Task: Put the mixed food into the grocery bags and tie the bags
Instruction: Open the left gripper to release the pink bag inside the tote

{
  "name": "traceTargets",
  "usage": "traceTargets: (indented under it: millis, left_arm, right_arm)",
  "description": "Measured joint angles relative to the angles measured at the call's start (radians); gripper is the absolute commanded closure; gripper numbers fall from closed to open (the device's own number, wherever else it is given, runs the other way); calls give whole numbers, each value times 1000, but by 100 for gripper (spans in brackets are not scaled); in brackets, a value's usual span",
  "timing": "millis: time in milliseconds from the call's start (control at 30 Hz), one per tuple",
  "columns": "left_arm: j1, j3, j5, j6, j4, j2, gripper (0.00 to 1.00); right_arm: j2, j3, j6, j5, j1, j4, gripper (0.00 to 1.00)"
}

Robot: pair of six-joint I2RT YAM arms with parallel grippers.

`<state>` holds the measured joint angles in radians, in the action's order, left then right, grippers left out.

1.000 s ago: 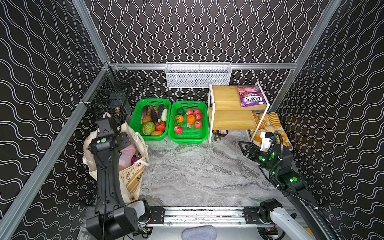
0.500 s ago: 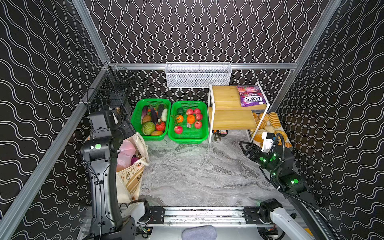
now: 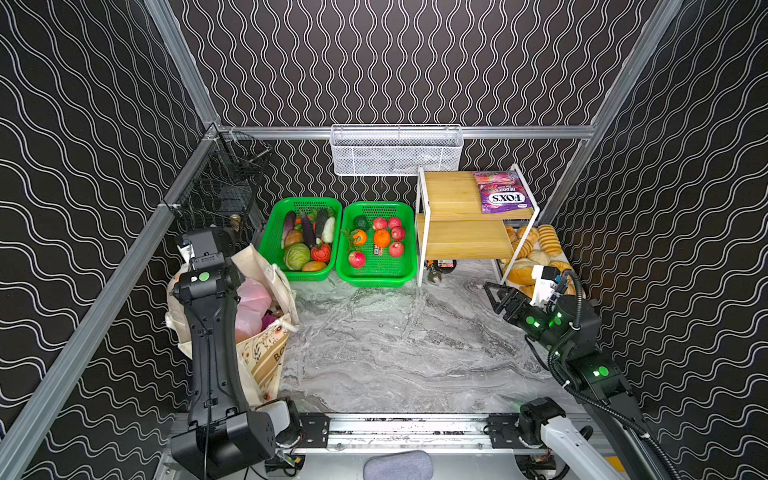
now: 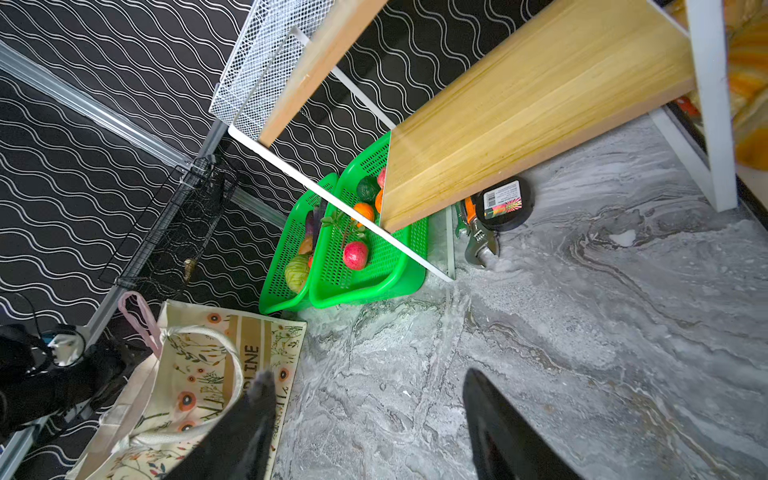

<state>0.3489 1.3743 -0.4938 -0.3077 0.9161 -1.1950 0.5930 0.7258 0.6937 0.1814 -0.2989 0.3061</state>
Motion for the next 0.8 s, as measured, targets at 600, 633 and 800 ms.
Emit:
traceTargets:
  millis: [600, 633, 800]
  left_arm:
    - [31, -300, 356, -9, -176, -35, 69]
    - [31, -311, 365, -10, -174, -42, 69]
    - [31, -307, 366, -21, -148, -57, 53]
  right_arm:
    - [66, -25, -27, 1, 0, 8, 27]
    - [68, -25, -27, 2, 0, 8, 28]
    - [64, -25, -27, 1, 0, 8, 27]
